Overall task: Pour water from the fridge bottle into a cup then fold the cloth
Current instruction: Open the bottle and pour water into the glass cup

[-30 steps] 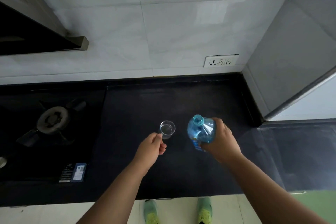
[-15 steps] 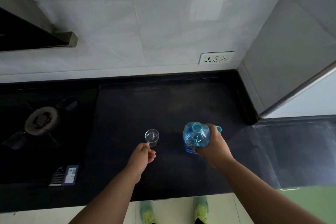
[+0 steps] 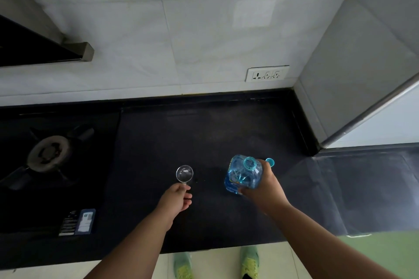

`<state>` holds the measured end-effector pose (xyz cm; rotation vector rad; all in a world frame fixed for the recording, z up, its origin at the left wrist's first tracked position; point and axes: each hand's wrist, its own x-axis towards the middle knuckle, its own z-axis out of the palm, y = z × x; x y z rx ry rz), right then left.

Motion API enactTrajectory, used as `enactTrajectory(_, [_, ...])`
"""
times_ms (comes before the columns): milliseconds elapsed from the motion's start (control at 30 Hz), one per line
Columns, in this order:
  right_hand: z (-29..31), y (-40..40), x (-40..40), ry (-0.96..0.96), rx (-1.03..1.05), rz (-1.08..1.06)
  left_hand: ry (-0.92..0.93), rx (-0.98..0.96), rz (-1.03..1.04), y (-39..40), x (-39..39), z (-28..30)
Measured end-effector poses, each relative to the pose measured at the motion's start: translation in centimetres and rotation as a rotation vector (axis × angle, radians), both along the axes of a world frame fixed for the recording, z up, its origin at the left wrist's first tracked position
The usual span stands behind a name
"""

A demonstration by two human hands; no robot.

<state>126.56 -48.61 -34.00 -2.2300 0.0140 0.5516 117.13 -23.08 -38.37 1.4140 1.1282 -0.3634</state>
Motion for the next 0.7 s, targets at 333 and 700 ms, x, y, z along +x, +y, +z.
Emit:
enactTrajectory(333, [0.4,0.1,-0.2,0.002,0.014,0.023,-0.058,0.410,-0.039,-1.7,-1.3,3.1])
enactTrajectory(700, [1.1,0.1,0.5,0.065,-0.009,0.281,-0.455,0.361,-0.788,-7.1,3.7,4.5])
